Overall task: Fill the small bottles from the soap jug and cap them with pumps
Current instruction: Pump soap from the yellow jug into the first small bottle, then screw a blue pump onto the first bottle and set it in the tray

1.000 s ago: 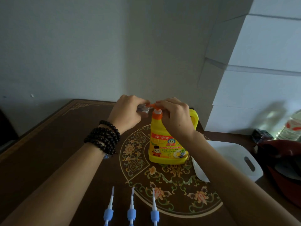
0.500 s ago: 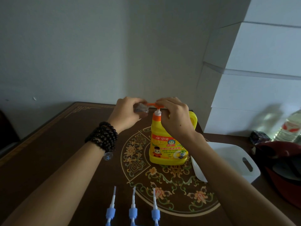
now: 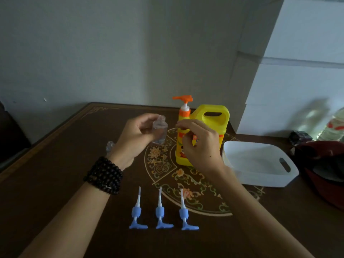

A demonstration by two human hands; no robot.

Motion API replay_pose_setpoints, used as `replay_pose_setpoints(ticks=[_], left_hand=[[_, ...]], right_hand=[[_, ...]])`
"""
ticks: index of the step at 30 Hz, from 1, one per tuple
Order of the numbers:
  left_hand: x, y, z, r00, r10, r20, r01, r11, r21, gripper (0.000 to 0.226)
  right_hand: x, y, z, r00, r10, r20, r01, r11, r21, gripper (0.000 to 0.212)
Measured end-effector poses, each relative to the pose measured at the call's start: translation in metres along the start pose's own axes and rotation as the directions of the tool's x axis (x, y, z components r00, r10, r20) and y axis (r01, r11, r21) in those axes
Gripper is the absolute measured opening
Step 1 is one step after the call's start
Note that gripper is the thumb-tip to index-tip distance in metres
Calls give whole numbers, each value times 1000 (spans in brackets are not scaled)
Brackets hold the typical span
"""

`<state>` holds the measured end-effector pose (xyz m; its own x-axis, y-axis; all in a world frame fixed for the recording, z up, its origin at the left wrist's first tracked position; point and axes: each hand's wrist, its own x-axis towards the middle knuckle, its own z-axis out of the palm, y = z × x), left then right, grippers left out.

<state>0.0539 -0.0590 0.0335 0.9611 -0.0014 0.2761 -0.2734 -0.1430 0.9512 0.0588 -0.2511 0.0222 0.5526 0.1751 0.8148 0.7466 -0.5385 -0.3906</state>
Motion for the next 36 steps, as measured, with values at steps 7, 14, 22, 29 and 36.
replay_pose_setpoints(ticks=[7, 14, 22, 29, 36], left_hand=[[-56, -36, 4, 996, -86, 0, 86, 996, -10, 42], [-95, -61, 5, 990, -144, 8, 144, 990, -4, 42], [-101, -64, 9, 985, -172, 18, 173, 985, -11, 41], [-100, -63, 12, 984, -172, 40, 173, 985, -26, 40], [-93, -63, 18, 985, -166, 33, 169, 981, -95, 44]], right_hand=[[-76, -1, -2, 972, 115, 203, -134, 987, 83, 37], [-109, 9, -16, 659, -35, 751, 99, 994, -40, 59], [-115, 1, -20, 506, -48, 861, 288, 951, -116, 35], [-106, 9, -24, 628, -6, 778, 214, 963, -166, 28], [-55, 2, -28, 908, 354, 223, -410, 861, 301, 20]])
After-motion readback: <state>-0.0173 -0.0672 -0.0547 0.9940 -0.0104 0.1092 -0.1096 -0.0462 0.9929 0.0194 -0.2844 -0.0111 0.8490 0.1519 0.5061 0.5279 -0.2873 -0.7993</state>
